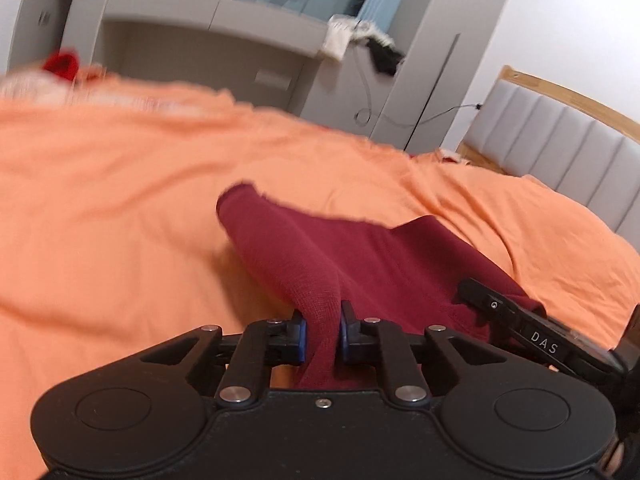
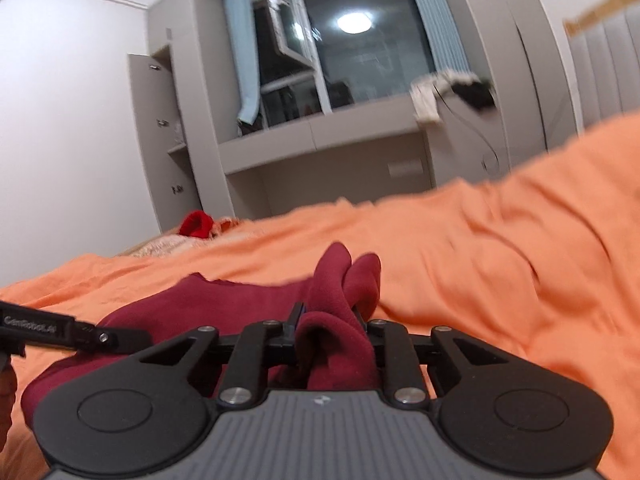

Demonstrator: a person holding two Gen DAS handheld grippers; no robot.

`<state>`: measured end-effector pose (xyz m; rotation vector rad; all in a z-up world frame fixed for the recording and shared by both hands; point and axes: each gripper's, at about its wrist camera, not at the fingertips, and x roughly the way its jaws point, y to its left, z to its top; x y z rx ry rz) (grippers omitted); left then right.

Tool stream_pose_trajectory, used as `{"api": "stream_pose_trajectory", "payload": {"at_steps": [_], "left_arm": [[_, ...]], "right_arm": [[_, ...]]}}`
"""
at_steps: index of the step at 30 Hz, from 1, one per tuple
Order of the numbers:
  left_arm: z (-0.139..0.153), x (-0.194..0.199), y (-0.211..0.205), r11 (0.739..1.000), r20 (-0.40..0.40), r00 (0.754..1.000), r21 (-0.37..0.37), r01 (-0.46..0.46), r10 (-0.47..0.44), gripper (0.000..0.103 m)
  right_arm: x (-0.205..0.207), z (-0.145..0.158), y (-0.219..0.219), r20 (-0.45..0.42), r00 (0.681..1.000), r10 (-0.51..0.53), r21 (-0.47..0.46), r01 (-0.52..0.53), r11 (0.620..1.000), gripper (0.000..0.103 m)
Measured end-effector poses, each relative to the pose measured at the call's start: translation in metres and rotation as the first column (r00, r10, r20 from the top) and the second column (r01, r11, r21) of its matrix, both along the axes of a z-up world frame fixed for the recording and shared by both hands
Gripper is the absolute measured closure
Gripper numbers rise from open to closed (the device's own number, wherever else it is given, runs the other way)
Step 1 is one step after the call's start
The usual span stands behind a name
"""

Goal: Fold small clothes

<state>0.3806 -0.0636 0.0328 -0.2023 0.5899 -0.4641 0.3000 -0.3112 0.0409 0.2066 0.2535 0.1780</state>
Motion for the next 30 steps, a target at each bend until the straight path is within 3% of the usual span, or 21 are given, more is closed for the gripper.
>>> {"api": "stream_pose_trajectory", "payload": {"at_steps": [5,9,14,18,21,25,30], "left_arm": [[0.024,-0.015,0.002,0.987,0.251,0.968,0.155,-0.051,0.011,0.087],[0.033,-0.018,0.014,0.974,0.317,0.948,0.198,-0.109,0.041,0.087],[0.02,-0.008,0.025,0.965,0.271,0.962,0.236,-0.114,0.048,0.087],[0.003,-0.001,0.024,0.944,0.237,0.971,0.309,-0.118,0.043,0.085],[-0.003,0.0,0.027,0.94,0.219,0.974,0.318,-0.124,0.054,0.082],[-0.008,0.0,0.024,0.926,0.221,0.973,0.35,-0.14,0.063,0.079],[-0.012,0.002,0.02,0.912,0.223,0.971,0.372,-0.171,0.091,0.074]], "right_arm": [[0.004,0.013,0.039,0.106,0.993,0.042,-0.091,-0.033,0.995,0.082],[0.017,0.014,0.062,0.106,0.992,0.066,-0.118,-0.054,0.992,0.082],[0.037,0.002,0.069,0.013,0.998,0.055,-0.115,-0.053,0.992,0.082],[0.048,-0.008,0.058,-0.083,0.996,0.021,-0.062,-0.026,0.998,0.081],[0.051,-0.017,0.049,-0.139,0.99,0.01,-0.017,-0.012,1.0,0.077],[0.052,-0.023,0.042,-0.173,0.985,0.007,0.005,-0.006,1.0,0.073],[0.052,-0.024,0.039,-0.182,0.983,-0.006,0.016,0.009,1.0,0.059]]}}
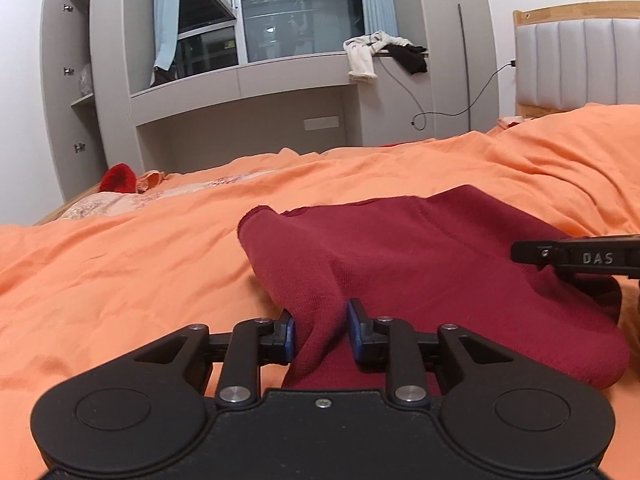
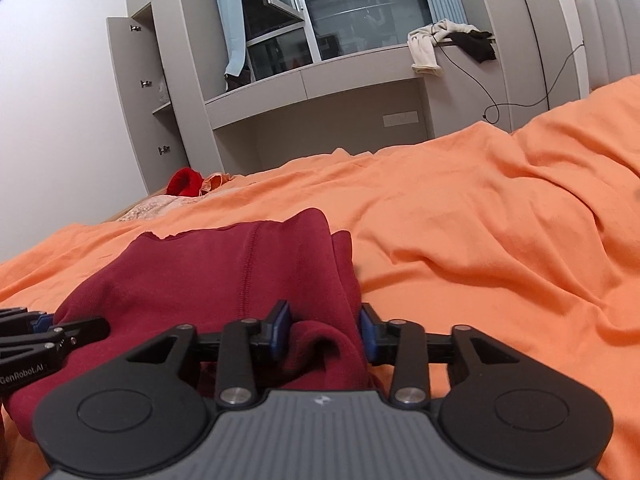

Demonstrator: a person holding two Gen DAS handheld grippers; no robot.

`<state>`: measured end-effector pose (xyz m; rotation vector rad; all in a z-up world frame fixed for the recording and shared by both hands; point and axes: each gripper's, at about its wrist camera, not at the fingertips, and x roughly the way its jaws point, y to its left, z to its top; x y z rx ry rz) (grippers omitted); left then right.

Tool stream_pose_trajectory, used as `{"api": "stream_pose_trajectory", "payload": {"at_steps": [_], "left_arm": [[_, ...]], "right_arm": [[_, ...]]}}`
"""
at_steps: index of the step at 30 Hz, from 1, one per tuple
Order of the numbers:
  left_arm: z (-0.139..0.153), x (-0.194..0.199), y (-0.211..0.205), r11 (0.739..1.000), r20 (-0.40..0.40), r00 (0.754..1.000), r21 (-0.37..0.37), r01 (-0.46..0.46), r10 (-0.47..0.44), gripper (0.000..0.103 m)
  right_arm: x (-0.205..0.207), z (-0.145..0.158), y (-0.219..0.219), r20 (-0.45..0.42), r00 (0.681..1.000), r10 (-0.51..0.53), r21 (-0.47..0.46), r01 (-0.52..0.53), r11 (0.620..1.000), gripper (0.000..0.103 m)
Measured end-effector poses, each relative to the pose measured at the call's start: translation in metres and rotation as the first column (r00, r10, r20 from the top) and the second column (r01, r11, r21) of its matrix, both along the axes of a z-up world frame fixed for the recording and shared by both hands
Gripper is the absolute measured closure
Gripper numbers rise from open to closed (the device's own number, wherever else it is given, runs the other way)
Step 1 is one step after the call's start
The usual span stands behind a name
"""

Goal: Fold small clothes

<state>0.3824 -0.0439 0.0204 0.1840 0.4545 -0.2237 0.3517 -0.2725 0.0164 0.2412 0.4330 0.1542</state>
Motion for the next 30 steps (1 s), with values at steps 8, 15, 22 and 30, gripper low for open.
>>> {"api": "stream_pose_trajectory", "payload": {"at_steps": [8,15,22,30], "left_arm": [[0.001,0.001,0.001,0.999,-0.009,0.999,-0.003,-0.04,0.04,0.061],[0.006,0.0,0.007,0.992,-0.026,0.992,-0.037,-0.121,0.121,0.028],[0.018,-0.011,0.012,0.984,-0.017,0.99,-0.109,-0.139,0.138,0.008],[0.041,-0.048,0.006,0.989,0.12,0.99,-0.137,-0.055,0.072,0.001]], "right_arm": [[0.0,0.001,-0.005,-0.008,1.0,-0.018,0.015,0.019,1.0,0.046],[-0.005,0.008,-0.009,0.029,0.999,-0.031,0.036,0.03,0.999,0.019],[-0.023,0.024,-0.016,0.102,0.993,-0.052,0.047,0.047,0.998,0.002],[-0.059,0.044,-0.021,0.189,0.981,-0.038,0.007,0.037,0.999,0.0]]}}
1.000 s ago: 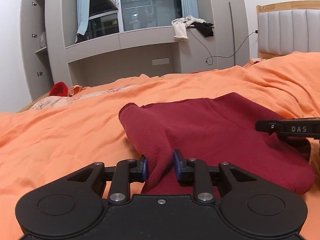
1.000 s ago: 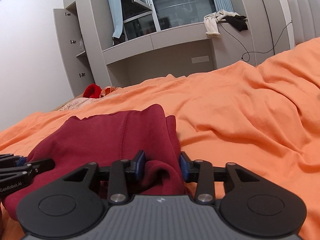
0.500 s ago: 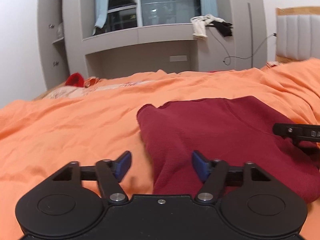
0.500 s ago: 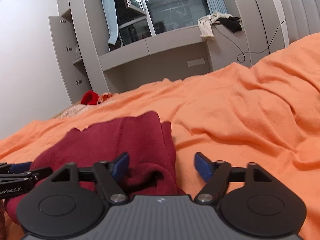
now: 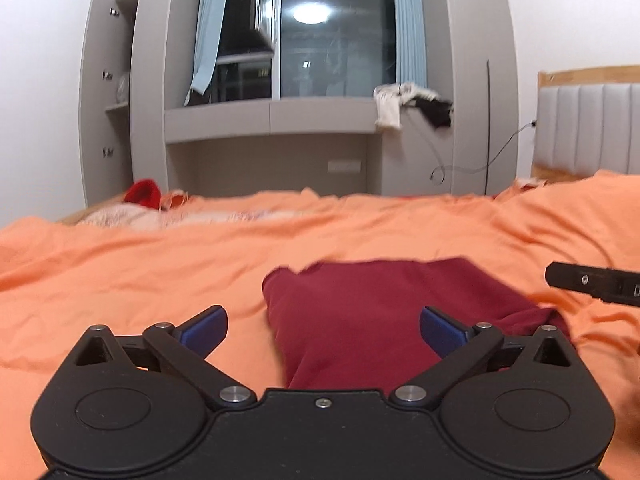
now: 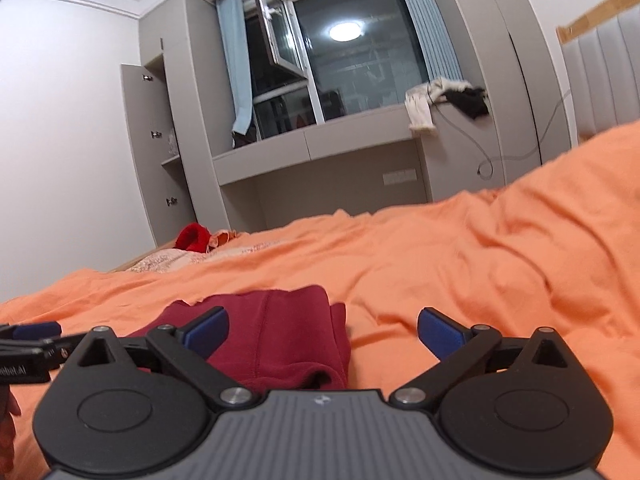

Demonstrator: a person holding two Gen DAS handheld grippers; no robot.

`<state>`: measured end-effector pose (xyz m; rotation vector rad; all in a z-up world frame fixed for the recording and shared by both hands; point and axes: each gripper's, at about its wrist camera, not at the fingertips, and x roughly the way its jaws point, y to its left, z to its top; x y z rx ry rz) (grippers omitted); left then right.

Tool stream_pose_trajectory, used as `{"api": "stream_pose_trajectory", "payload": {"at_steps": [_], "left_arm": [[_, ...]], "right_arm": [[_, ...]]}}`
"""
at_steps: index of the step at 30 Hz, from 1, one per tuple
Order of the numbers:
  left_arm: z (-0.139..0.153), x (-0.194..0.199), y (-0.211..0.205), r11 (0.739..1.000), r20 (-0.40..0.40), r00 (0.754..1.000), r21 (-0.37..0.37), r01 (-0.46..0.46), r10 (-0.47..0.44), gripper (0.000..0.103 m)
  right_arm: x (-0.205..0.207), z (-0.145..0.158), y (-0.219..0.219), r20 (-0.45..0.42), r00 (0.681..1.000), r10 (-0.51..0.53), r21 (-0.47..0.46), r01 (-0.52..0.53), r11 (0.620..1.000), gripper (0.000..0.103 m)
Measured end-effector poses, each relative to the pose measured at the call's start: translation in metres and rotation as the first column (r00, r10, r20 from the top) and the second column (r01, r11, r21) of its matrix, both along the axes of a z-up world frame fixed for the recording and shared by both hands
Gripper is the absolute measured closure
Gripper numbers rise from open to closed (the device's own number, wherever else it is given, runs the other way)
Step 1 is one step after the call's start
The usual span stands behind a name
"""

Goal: Fold small clothes

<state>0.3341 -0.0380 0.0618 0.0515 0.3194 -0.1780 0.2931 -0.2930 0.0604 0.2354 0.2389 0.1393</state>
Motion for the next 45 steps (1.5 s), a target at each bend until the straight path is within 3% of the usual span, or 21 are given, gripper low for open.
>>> {"api": "stream_pose_trajectory", "payload": {"at_steps": [6,19,29,45], "left_arm": [[0.012,-0.029,0.001,0.999,0.088,0.996,-0.04,0.012,-0.008,0.001],[0.013,-0.102,0.014,0.993,0.197,0.98,-0.114,-0.012,0.034,0.001],[0.0,-0.145,0.027,0.987,0.177,0.981,-0.156,-0.044,0.072,0.001],[-0.027,-0.19,0.036,0.989,0.06,0.994,-0.125,-0.082,0.09,0.001]], "right_arm": [[-0.034,0.013,0.0,0.09,0.996,-0.018,-0.029,0.02,0.999,0.0],[-0.107,0.018,0.017,0.232,0.973,-0.021,-0.098,0.045,0.994,0.0],[-0.15,0.01,0.029,0.254,0.967,-0.019,-0.112,0.049,0.992,0.0],[-0.212,-0.016,0.04,0.192,0.979,-0.064,-0.116,0.087,0.989,0.0]]}}
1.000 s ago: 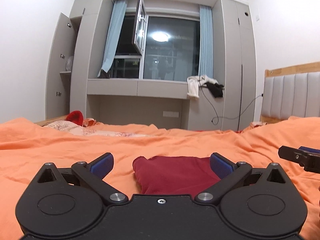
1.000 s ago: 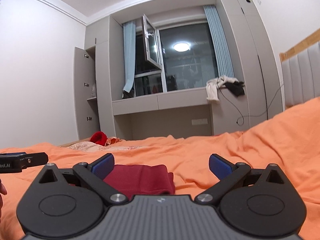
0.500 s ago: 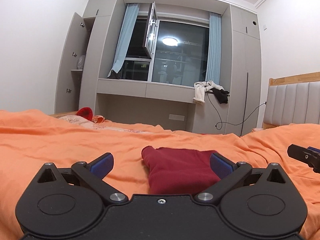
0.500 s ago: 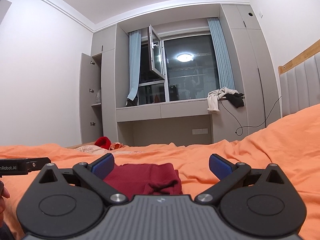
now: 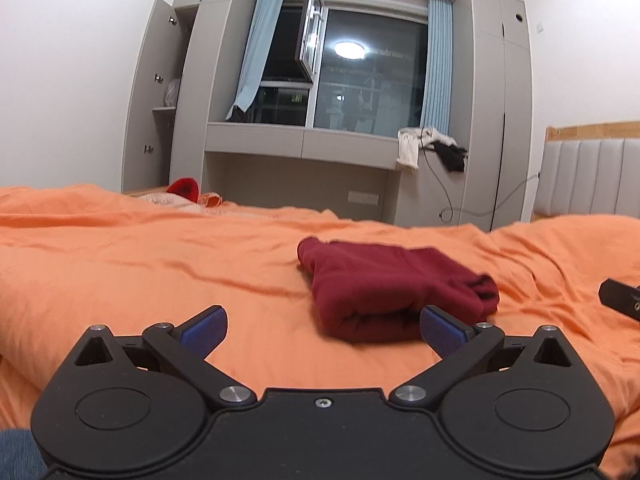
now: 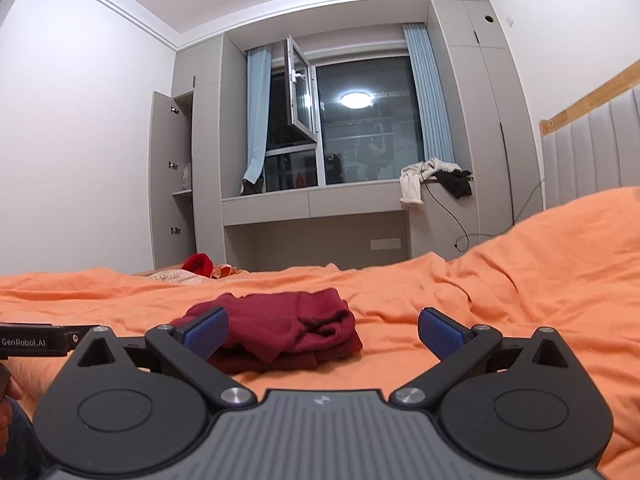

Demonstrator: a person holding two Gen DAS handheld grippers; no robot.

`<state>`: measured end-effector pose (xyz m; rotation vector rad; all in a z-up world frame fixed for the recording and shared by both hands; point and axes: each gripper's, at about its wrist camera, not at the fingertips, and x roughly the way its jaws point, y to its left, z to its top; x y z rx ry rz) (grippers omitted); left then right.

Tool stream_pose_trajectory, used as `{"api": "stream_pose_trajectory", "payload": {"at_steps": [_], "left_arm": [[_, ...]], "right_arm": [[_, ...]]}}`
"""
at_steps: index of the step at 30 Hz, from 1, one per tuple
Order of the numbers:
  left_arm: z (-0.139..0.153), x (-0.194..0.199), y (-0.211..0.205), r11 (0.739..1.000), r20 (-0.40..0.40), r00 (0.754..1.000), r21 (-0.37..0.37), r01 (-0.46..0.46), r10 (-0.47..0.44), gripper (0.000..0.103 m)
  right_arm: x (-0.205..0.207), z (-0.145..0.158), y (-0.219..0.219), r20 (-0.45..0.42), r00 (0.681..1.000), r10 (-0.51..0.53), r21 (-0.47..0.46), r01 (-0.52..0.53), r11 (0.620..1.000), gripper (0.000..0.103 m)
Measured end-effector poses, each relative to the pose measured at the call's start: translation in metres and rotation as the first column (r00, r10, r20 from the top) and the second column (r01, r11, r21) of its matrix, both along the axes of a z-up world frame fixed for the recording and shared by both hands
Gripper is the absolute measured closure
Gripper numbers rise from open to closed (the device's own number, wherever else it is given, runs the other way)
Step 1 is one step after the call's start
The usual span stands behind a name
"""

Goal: Fold small clothes

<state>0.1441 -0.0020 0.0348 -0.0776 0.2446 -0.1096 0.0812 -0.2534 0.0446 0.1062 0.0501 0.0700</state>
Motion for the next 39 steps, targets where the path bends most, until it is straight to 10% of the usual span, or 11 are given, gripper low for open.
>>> {"api": "stream_pose_trajectory", "payload": {"at_steps": [39], "left_arm": [[-0.018,-0.018,-0.006,0.998,-0.075,0.997,0.069,0.005,0.0,0.001]], "right_arm": [[-0.007,-0.02,0.0,-0.105,0.993,-0.046,-0.044,0.041,0.998,0.0]]}}
